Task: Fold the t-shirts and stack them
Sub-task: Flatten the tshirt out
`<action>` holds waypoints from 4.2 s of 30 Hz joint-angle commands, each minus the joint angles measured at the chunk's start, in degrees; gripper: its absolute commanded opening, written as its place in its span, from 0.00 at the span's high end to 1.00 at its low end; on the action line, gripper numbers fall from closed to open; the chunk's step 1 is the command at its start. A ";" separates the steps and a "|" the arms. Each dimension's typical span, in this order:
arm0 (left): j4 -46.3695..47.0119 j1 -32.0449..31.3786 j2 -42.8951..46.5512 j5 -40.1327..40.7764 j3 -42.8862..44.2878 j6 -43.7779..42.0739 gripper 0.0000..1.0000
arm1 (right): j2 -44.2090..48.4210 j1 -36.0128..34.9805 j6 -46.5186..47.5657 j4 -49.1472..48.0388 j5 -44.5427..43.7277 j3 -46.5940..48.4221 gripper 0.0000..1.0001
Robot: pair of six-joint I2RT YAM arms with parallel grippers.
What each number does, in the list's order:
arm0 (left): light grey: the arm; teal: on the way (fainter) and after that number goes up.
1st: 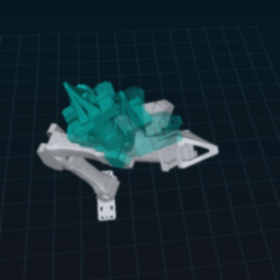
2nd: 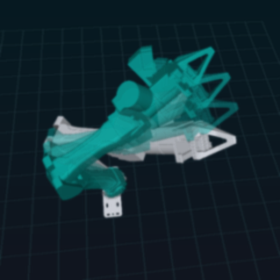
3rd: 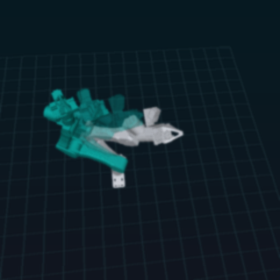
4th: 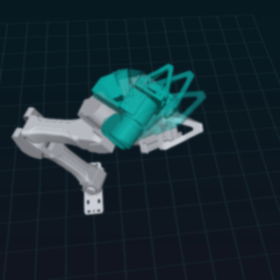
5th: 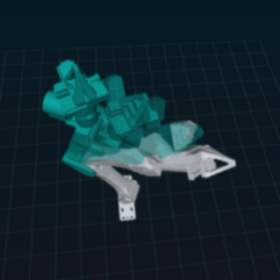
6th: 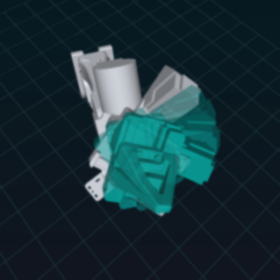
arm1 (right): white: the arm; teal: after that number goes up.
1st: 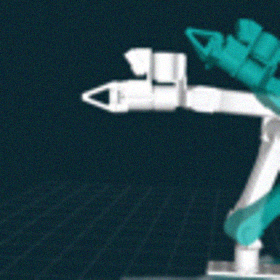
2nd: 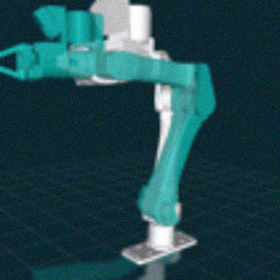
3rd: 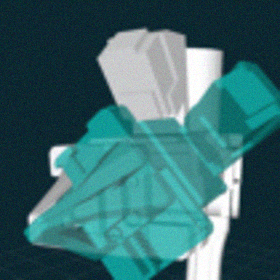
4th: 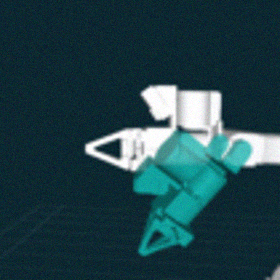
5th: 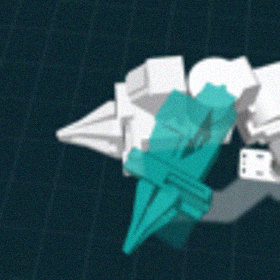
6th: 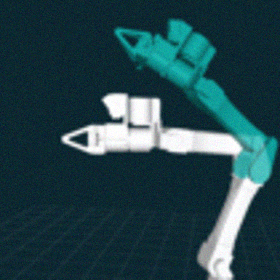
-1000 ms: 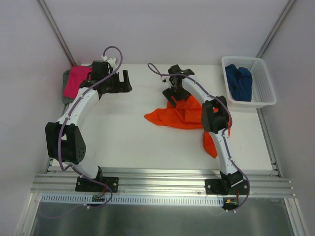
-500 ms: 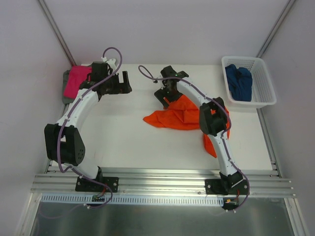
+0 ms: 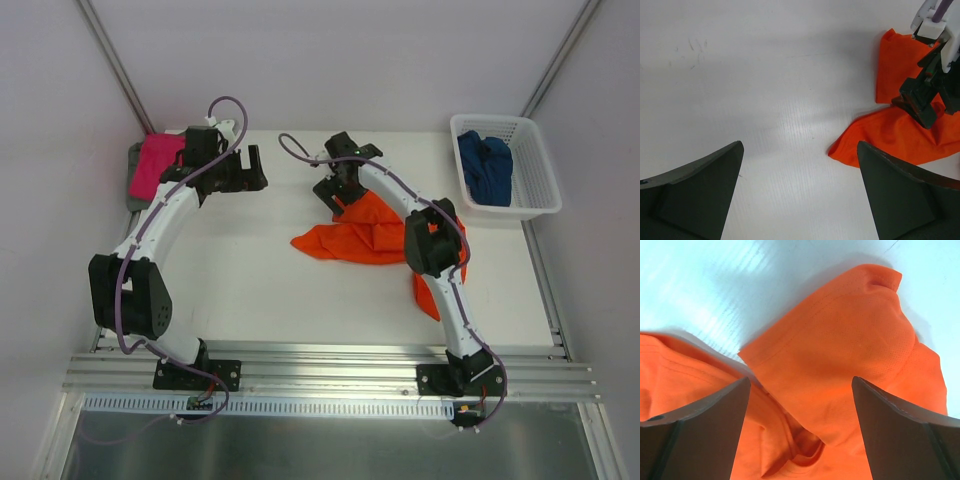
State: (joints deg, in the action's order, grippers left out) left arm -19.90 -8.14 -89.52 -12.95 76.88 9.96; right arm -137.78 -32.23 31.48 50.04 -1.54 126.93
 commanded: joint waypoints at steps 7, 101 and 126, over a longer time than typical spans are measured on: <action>0.83 0.50 3.38 -0.67 -1.21 0.85 0.01 | -1.62 -2.31 4.73 2.25 -2.51 -0.72 0.12; 7.68 -12.34 -34.58 -11.91 37.99 -1.43 0.11 | 42.13 10.61 7.46 -6.19 -9.81 -0.09 0.99; 11.90 -19.18 -47.68 -32.57 42.65 11.75 0.19 | 56.65 12.97 1.04 7.35 -1.01 -13.02 0.99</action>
State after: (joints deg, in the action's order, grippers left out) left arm -9.67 -25.28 -137.58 -39.11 119.15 18.76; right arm -81.45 -21.08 35.07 56.42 -4.75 115.77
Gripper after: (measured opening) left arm 0.814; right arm 0.056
